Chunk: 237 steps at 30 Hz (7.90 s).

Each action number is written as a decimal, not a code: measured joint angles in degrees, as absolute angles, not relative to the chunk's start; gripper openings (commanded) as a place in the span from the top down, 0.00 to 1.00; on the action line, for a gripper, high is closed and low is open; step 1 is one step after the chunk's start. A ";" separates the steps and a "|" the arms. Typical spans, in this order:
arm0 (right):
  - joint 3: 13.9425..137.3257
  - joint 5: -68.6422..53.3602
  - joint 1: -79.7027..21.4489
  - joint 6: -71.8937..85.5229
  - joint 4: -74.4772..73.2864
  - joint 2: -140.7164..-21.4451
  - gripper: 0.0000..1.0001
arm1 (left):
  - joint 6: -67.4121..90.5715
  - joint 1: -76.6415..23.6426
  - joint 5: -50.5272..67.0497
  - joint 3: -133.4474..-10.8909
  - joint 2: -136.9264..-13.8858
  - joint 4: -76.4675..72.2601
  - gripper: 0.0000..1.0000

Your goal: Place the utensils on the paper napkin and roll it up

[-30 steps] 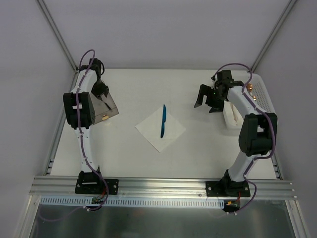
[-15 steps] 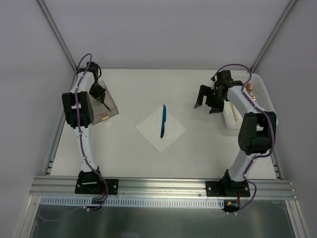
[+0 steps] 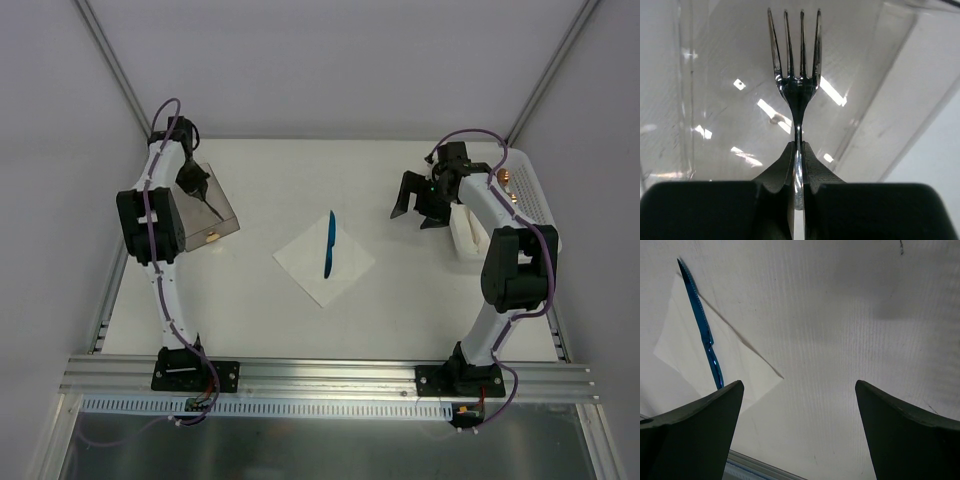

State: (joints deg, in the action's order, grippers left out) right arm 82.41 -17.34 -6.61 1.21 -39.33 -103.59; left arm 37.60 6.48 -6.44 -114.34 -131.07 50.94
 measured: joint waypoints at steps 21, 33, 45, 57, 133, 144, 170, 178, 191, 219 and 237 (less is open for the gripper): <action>82.41 -19.86 -7.22 1.32 -39.33 -103.57 0.01 | 19.44 -17.69 4.58 -112.25 -109.78 50.61 1.00; 82.39 -19.86 -8.25 1.32 -39.29 -103.57 0.01 | 20.62 -30.55 8.45 -113.99 -126.52 50.30 1.00; 81.91 -19.79 -8.25 1.32 -39.27 -103.46 0.01 | 27.20 -34.46 6.17 -110.04 -127.90 49.78 1.00; 81.89 -19.77 -8.25 1.32 -39.27 -103.46 0.01 | 30.92 -34.89 3.81 -104.92 -127.90 48.12 1.00; 79.09 -24.56 -9.15 0.64 -37.08 -103.46 0.13 | 29.43 -27.14 9.02 -71.29 -94.06 32.75 0.63; 68.18 -28.99 -18.22 -13.39 -31.24 -97.93 0.31 | 16.91 -26.76 20.21 -55.44 -82.72 24.38 0.69; 32.08 -7.77 -55.83 -55.33 9.26 -77.25 0.17 | 31.81 -17.15 25.39 -40.25 -61.41 13.85 0.58; 32.08 -9.13 -56.80 -60.14 14.26 -82.13 0.16 | 33.93 -17.12 23.57 -38.13 -56.93 13.93 0.55; 31.05 -6.81 -60.23 -62.33 24.29 -85.97 0.21 | 34.17 -16.78 23.38 -36.58 -56.05 13.98 0.53; 36.51 -1.89 -49.36 -52.42 24.32 -85.23 0.32 | 27.44 -16.38 26.61 -38.54 -62.06 13.98 0.59; 44.99 -15.66 -58.08 -48.64 -3.64 -84.58 0.48 | 27.09 -14.48 29.15 -37.69 -59.88 13.89 0.61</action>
